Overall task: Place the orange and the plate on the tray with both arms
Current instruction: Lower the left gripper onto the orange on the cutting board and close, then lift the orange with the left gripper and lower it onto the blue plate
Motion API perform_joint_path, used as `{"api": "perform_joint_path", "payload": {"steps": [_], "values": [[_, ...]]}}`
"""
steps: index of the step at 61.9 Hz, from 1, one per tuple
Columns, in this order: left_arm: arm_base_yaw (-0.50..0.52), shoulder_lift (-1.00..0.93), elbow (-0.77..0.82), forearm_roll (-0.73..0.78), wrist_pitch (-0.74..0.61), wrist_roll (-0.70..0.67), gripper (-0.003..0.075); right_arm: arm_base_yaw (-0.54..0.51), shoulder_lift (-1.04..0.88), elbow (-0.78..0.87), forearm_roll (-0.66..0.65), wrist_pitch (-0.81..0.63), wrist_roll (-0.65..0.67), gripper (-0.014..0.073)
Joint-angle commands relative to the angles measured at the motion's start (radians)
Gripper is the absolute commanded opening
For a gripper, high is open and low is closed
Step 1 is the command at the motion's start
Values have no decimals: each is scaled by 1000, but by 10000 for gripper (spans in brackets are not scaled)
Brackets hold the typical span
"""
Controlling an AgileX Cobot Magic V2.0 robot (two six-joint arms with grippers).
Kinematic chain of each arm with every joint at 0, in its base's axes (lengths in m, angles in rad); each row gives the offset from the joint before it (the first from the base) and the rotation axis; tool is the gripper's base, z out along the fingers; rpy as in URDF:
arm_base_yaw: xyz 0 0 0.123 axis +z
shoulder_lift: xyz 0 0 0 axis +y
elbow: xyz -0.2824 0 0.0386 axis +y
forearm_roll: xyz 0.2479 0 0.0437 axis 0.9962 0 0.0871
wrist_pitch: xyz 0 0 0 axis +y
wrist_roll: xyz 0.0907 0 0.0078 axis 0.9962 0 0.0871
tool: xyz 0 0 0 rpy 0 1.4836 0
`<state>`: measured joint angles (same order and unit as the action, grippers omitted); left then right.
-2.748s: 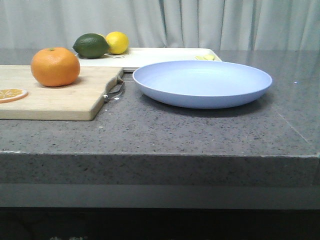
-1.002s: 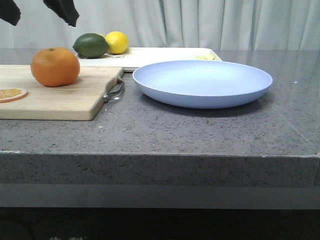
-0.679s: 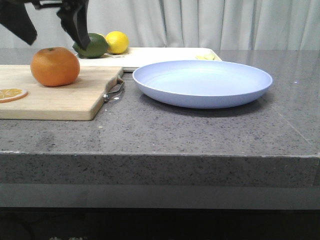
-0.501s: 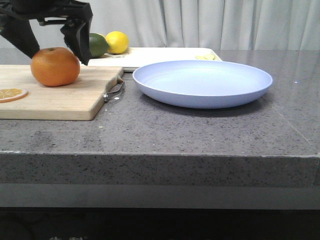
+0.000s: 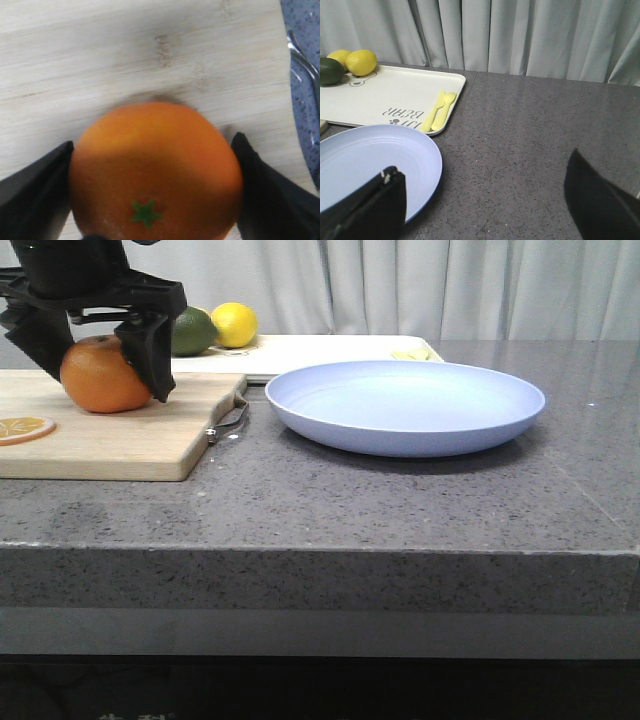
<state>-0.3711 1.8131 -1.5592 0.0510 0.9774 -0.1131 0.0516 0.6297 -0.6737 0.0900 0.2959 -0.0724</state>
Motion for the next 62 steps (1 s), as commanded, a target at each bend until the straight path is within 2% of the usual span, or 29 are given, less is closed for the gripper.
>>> {"api": "perform_joint_path", "payload": {"steps": [1,7,13,28,50,62], "values": [[3,-46,-32,9,-21,5,381,0,2,-38,2,-75,-4,645],[3,-46,-35,12,-25,5,268,0,2,-38,2,-75,-4,645],[1,-46,-68,12,-10,5,214,0,2,-38,2,-75,-4,645],[-68,-46,-232,-19,21,5,212,0,2,-38,2,-75,-4,645],[-308,28,-259,-22,-259,5,212,0,3,-38,2,-75,-4,645],[-365,104,-259,-22,-335,5,214,0,3,-38,2,-74,-4,645]]}}
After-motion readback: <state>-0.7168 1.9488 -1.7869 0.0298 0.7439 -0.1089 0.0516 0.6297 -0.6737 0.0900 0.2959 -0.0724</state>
